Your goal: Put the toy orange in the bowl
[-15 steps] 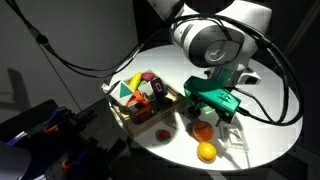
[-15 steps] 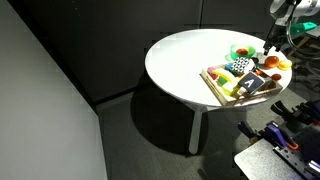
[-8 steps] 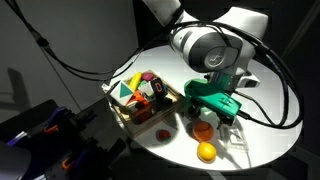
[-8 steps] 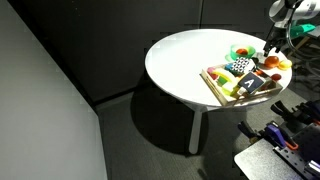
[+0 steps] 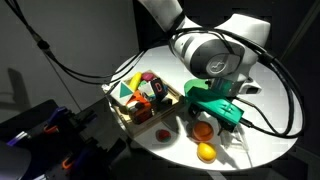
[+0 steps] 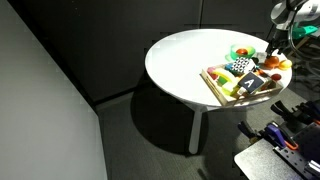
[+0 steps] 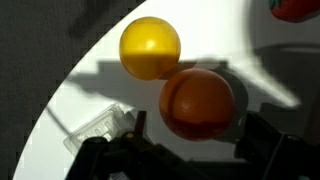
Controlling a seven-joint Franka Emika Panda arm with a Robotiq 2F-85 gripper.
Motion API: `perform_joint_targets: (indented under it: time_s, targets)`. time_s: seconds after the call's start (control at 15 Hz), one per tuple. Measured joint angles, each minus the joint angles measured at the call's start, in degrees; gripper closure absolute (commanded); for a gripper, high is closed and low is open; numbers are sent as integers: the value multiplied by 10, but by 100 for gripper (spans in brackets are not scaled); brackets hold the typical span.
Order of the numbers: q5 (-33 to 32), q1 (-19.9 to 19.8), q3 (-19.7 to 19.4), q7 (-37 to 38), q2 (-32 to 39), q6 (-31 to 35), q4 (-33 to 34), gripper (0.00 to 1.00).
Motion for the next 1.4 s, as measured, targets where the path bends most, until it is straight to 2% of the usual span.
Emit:
perform_joint_targets:
  time_s: [0.67,0.8,0.93,1.0,1.4]
  targets:
    - [0,-8,1,-21,15,0,1,0]
    - [0,-8,1,-22,19,0,2,25]
    - [-1,-8,2,-22,22,0,3,44]
    - [-1,-8,2,-23,23,0,3,47]
    - [-4,-8,4,-23,23,0,5,47]
